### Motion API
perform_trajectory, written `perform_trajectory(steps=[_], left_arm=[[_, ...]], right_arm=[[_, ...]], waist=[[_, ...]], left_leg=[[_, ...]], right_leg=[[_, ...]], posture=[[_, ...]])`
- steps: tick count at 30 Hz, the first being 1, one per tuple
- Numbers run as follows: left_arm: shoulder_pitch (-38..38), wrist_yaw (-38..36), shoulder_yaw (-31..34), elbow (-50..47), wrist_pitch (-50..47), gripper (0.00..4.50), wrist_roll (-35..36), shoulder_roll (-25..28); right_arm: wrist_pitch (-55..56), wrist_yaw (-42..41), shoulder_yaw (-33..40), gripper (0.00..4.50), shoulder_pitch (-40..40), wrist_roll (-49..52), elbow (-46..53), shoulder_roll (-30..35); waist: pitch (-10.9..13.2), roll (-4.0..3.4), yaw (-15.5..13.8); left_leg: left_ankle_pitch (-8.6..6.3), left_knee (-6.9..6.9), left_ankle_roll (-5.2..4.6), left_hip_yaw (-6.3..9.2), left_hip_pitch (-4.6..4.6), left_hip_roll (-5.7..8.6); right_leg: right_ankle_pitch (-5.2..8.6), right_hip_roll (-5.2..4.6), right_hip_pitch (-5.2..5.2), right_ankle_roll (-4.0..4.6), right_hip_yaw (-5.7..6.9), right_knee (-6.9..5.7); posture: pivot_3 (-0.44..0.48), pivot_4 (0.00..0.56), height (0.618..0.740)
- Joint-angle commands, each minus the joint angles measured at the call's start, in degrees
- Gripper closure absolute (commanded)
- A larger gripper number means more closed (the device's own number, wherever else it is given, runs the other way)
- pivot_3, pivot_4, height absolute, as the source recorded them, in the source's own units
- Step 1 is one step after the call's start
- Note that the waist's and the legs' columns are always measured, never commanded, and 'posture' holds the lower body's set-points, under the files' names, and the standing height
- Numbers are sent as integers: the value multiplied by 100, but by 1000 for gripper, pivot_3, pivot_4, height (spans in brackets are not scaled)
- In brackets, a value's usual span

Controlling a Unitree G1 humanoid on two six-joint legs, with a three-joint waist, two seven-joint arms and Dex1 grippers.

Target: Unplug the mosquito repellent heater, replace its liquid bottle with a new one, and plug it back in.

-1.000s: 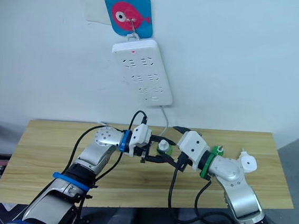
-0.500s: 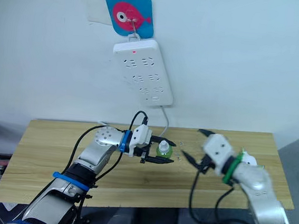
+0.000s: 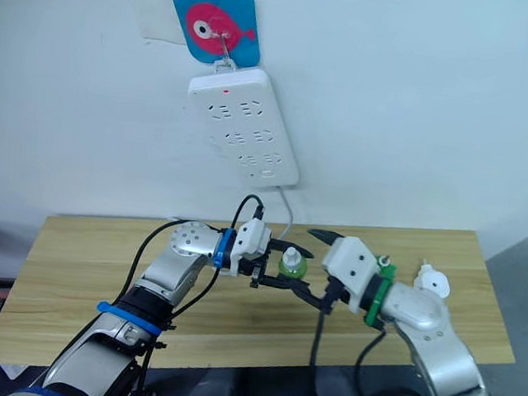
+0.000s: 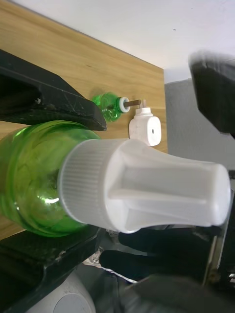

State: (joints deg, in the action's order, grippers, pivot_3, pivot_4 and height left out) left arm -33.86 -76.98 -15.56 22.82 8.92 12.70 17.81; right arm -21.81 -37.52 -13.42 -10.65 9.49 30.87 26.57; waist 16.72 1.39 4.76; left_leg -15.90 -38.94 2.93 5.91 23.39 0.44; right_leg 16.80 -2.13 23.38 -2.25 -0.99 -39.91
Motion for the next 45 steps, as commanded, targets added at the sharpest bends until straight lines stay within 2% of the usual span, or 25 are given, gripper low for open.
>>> perform_trajectory(steps=[1, 6, 14, 18, 21, 25, 29, 33, 36, 45], left_arm=[[2, -1, 19, -141, 21, 2231, 44, -33], [34, 22, 8, -169, 8, 2231, 33, -46], [-49, 25, 42, -8, 56, 2231, 24, -39], [-73, 2, 49, 55, 87, 2231, 18, -60], [-97, -20, 56, 113, 125, 2231, 9, -75], [-139, -29, 57, 181, 164, 2231, 3, -94], [-132, -34, 39, 157, 159, 2231, -2, -108], [-81, -65, 12, 94, 170, 2231, -9, -97], [-87, -76, 15, 91, 158, 2231, -2, -82], [-59, -77, 18, 69, 163, 2231, 6, -76]], right_arm=[[180, 295, -137, 35, -91, -381, -282, -102], [408, 371, 91, 35, -97, -525, -607, -27], [192, -1, 1175, 35, 740, 180, 167, 697], [122, -327, 1479, 35, 1136, 507, 423, 1021], [-76, -534, 1392, 35, 1225, 840, 681, 1104], [-827, -291, 1158, 35, 790, 1556, 1177, 762], [-1241, 167, 725, 35, 37, 1511, 964, 252], [-1112, 196, 413, 35, -73, 1227, 628, 181], [-1042, 229, 337, 622, -5, 1120, 601, 210], [-806, 184, 185, 3706, 359, 912, 717, 299]], waist=[[0, 0, -9], [0, 0, -4], [0, 0, -9], [0, 0, -1], [0, -1, 18], [0, -1, 18], [0, -1, 15], [0, -1, -3], [0, -1, 3], [0, -1, 4]], left_leg=[[0, 0, 0, 0, 0, 1], [0, 0, 0, 0, 1, 2], [-1, 0, -1, -3, 2, 4], [-3, 1, -6, 0, 0, 0], [-4, 3, -7, -3, -2, -1], [-6, 0, -10, 0, -3, -5], [-1, -1, -2, 3, -3, -3], [-1, 0, -1, 7, 2, 2], [-1, 0, -1, 1, 3, 7], [-2, 0, -3, 6, 2, 3]], right_leg=[[0, -1, 0, 0, 0, 1], [0, -4, 0, 0, 1, 1], [0, -4, -1, 0, -3, 1], [0, 1, -2, 0, 1, 0], [0, 7, -2, 0, 0, -2], [0, 6, -3, 0, -1, -5], [0, 4, -3, 0, 0, -3], [0, 1, -4, 0, 4, 5], [0, -6, -3, 0, -1, 5], [0, -2, -3, 0, 3, 3]], posture=[[-78, 262, 740], [-82, 263, 740], [-96, 261, 740], [-102, 261, 740], [-106, 260, 740], [-106, 261, 740], [-104, 263, 740], [-102, 266, 740], [-99, 267, 740], [-96, 266, 740]])
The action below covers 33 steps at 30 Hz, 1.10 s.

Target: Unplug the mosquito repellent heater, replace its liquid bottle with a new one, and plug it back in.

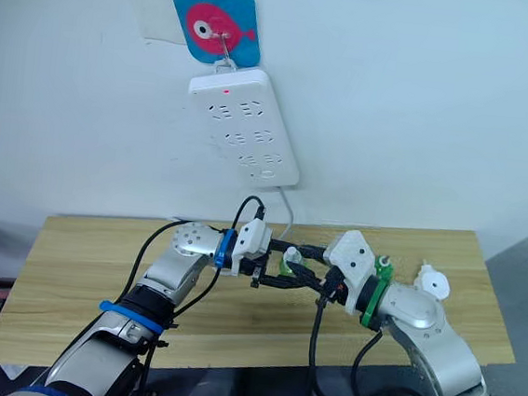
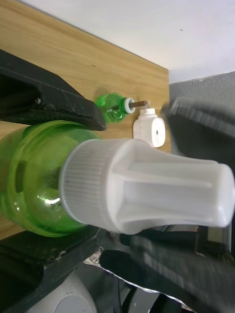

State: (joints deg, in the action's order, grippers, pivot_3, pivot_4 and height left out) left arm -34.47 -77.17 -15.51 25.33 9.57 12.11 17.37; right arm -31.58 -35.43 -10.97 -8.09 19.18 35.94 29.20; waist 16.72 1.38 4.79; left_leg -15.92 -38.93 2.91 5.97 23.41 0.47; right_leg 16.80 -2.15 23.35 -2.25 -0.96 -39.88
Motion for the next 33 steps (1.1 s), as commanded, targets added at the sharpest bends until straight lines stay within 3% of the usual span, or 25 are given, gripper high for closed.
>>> perform_trajectory(steps=[1, 12, 22, 26, 29, 33], left_arm=[[12, -62, 8, -190, 99, 2231, 62, -31], [11, -81, 8, -161, 118, 2231, 32, -43], [111, -77, 23, -253, 125, 2231, 39, 30], [138, -80, 51, -207, 181, 2231, 3, 113], [159, -70, 74, -209, 150, 2231, 19, 171], [176, -62, 81, -201, 184, 2231, 34, 208]], right_arm=[[214, -18, -75, 3974, 144, -80, 224, 27], [215, -239, 371, 4028, -203, 606, 160, -171], [-1028, 827, 817, 4028, -397, 1354, 1561, -186], [-1206, 1434, 1178, 4028, -362, 1061, 1728, -149], [-1058, 1795, 1358, 4028, 60, 690, 1343, -239], [77, 1929, 875, 4028, 726, -272, -10, -441]], waist=[[0, 0, 0], [0, 0, 1], [-2, -2, 0], [-2, -2, -1], [-2, -1, -1], [-2, -1, -1]], left_leg=[[0, 0, 0, -2, 0, 0], [0, 0, 0, 1, -1, -1], [1, 1, 1, 8, 0, 0], [1, 0, 1, 8, 0, 0], [0, 2, 0, 5, 0, 0], [-3, 3, -6, -7, 0, 2]], right_leg=[[0, 0, 0, 0, -1, 0], [0, 0, 0, 0, 1, -1], [0, -1, 0, 0, -2, -1], [0, -2, 0, 0, -2, -1], [0, -1, 0, 0, 0, -1], [0, -1, 1, 0, -6, -2]], posture=[[-98, 262, 740], [-94, 255, 740], [-87, 251, 740], [-86, 259, 740], [-87, 265, 740], [-77, 268, 740]])
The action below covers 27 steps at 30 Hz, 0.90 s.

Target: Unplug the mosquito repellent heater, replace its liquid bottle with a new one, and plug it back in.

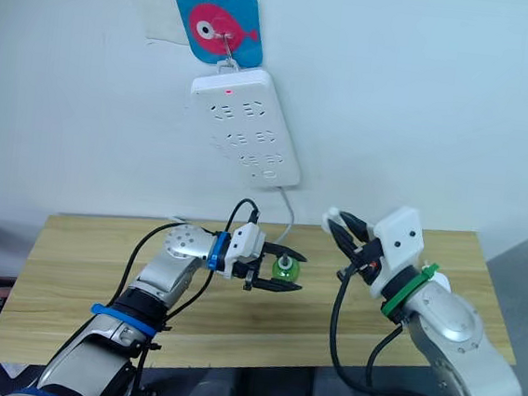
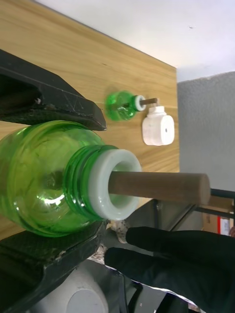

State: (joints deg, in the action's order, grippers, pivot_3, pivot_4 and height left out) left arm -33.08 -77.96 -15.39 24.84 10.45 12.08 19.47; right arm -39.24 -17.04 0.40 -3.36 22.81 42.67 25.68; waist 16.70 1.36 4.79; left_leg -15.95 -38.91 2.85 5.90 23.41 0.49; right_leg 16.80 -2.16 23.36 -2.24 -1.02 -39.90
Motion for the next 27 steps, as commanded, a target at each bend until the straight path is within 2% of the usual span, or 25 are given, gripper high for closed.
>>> perform_trajectory(steps=[1, 6, 14, 19, 27], left_arm=[[40, 34, 73, -161, 86, 2231, 38, 4], [73, 61, 92, -249, 2, 2231, 71, 74], [199, 73, 73, -515, -145, 2231, 113, 192], [176, 96, 79, -538, -177, 2231, 108, 204], [209, 110, 58, -604, -200, 2231, 94, 190]], right_arm=[[1172, 194, -326, 4028, 296, -866, -1140, -210], [2493, 519, -312, 4028, -40, -1455, -3182, -828], [4061, 765, -200, 4028, -789, -1946, -5836, -1275], [4504, 690, -96, 4028, -1038, -1926, -6511, -1434], [4622, 411, -123, 4028, -995, -1825, -6383, -1664]], waist=[[0, 0, 0], [1, -1, 15], [2, -3, 1], [2, -4, 1], [2, -4, 0]], left_leg=[[-2, 0, -3, -2, -1, 0], [-3, 3, -6, -8, -9, -5], [3, 5, 5, -11, -9, -6], [3, 5, 5, -16, -10, -6], [3, 5, 5, -15, -11, -7]], right_leg=[[0, 0, 0, 0, -1, 0], [0, 5, 2, 0, -4, -6], [0, 4, 2, 1, -7, -5], [0, 2, 2, 1, -12, -5], [0, 3, 2, 0, -13, -6]], posture=[[-77, 268, 740], [-65, 280, 740], [-52, 284, 740], [-43, 284, 740], [-48, 282, 740]])
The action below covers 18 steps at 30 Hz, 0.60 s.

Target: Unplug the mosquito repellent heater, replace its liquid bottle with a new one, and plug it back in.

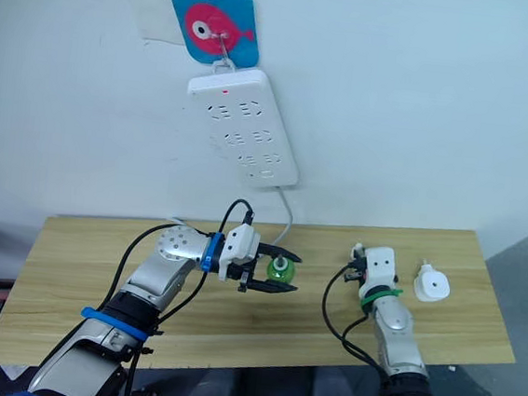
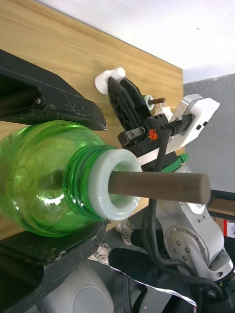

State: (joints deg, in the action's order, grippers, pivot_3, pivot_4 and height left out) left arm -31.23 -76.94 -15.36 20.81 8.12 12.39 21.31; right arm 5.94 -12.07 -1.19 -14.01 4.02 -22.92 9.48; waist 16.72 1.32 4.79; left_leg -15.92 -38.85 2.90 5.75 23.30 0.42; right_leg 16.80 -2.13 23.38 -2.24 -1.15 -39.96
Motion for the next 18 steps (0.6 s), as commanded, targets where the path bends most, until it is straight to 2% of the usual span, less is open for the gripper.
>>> perform_trajectory(steps=[1, 7, 15, 18], left_arm=[[23, 7, 51, -199, 33, 2231, 62, -1], [-20, -1, 56, -127, 71, 2231, 46, -13], [-31, -17, 51, -94, 88, 2231, 45, -24], [-31, -16, 56, -88, 93, 2231, 46, -26]], right_arm=[[78, -93, 14, 4028, 88, 15, 189, -49], [2, -172, -20, 4028, 185, -57, 166, -49], [-90, -280, -15, 1263, 284, -83, 385, -26], [-210, -350, -27, 282, 483, -90, 748, 49]], waist=[[0, 0, 0], [-1, -1, 0], [-1, -1, 0], [-1, -1, 0]], left_leg=[[0, 0, 0, 0, 0, 0], [0, 0, 1, -1, 0, 0], [0, 0, 0, -1, -1, 0], [0, 0, 0, 0, 0, 0]], right_leg=[[0, 0, 0, 0, 0, 0], [0, 0, 0, 0, 0, 0], [0, 0, 0, 0, -2, 1], [0, 0, 0, 0, 0, 1]], posture=[[-48, 281, 740], [-49, 278, 740], [-54, 277, 740], [-54, 277, 740]])
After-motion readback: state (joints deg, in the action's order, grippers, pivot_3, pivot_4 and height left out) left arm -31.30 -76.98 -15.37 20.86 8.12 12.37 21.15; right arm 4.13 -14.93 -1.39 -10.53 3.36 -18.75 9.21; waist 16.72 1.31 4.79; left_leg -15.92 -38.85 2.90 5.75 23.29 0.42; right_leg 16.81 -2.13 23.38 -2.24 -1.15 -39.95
